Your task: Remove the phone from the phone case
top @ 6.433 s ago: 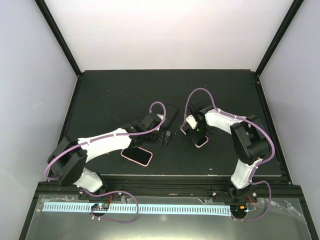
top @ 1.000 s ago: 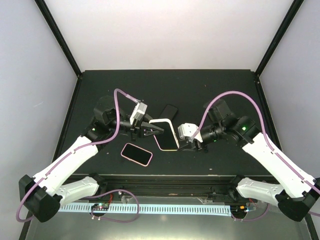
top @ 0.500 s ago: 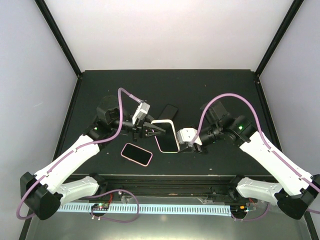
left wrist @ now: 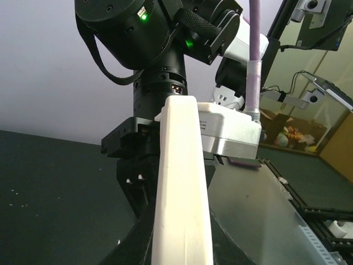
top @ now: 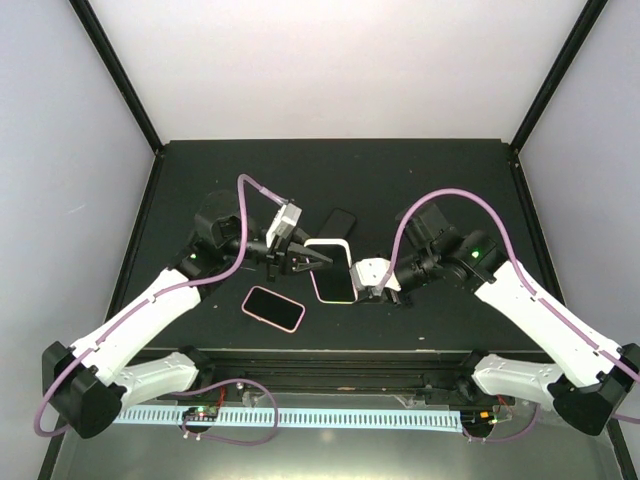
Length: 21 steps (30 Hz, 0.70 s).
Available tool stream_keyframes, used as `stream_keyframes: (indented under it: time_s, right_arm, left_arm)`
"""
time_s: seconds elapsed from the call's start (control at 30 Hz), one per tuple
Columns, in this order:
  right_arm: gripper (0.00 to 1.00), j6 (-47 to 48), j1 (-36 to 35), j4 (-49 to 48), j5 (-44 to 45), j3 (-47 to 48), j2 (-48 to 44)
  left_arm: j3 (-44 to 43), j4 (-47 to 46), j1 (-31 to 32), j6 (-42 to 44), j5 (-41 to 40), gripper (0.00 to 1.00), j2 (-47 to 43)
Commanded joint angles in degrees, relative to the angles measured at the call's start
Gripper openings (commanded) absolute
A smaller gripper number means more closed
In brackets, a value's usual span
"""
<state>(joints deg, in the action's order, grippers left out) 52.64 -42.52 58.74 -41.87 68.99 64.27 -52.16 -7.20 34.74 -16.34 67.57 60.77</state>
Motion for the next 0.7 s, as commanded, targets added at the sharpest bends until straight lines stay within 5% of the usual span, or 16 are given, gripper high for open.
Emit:
stream_keyframes:
  time_s: [0.0, 0.67]
  right_arm:
    - [0.22, 3.79, 0.38, -6.57, 11.88, 0.95, 2.17]
    - [0.24, 1.63, 0.51, -12.23, 19.86, 1.45, 1.77]
  left_arm:
    - [-2.95, -5.3, 3.01, -5.72, 9.36, 0.01, -0.26]
    - [-3.31, -5.78, 3.89, -6.32, 11.66, 0.02, 0.27]
